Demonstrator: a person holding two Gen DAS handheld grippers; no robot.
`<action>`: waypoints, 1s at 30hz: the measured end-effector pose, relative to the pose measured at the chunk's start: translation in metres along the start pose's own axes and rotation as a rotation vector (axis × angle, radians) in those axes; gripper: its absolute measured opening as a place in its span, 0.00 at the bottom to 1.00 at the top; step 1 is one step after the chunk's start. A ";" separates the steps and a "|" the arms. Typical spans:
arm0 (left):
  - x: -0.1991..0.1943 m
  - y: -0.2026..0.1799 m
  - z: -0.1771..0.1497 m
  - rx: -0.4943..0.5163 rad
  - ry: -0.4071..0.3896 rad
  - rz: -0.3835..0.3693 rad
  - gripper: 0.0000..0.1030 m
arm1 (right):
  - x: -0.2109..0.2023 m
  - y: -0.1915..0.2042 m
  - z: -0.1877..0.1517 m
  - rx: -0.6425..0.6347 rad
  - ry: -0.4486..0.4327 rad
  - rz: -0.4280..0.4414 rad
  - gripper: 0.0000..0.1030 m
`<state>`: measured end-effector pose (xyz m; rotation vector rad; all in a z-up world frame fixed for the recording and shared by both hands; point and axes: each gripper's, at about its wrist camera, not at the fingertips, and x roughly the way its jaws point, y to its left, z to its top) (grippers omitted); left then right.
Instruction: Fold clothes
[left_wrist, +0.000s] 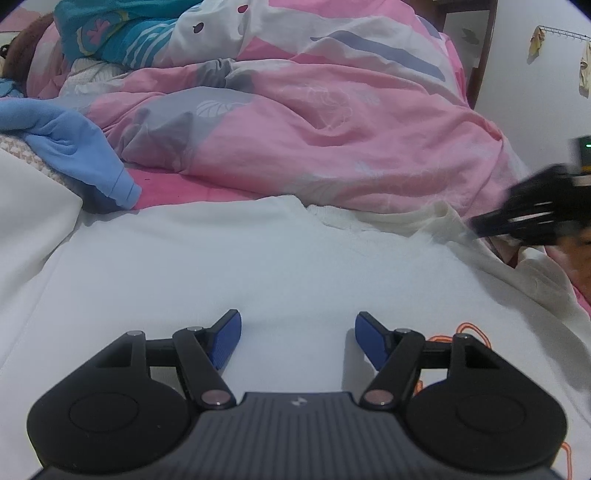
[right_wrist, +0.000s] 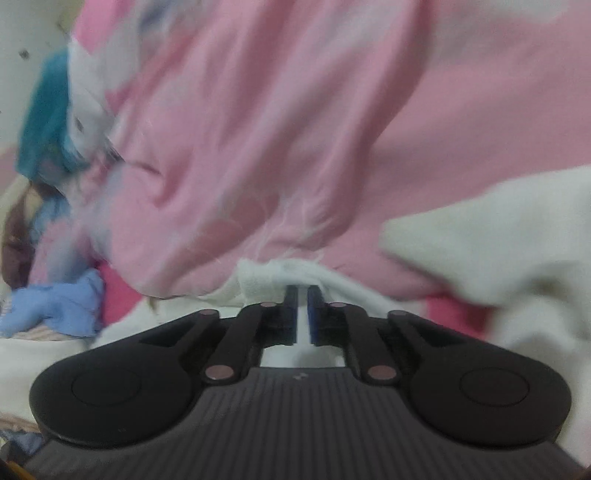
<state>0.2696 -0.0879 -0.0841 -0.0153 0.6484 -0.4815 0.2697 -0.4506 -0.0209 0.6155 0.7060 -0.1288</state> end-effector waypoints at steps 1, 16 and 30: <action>0.000 0.000 0.000 0.001 0.001 0.001 0.69 | -0.023 -0.007 -0.001 -0.003 -0.032 0.004 0.20; -0.008 -0.046 0.037 0.069 -0.003 0.040 0.69 | -0.099 -0.103 0.006 -0.158 -0.161 -0.219 0.53; 0.077 -0.136 0.055 0.057 0.055 -0.043 0.68 | 0.014 0.009 -0.007 -0.910 -0.055 -0.394 0.01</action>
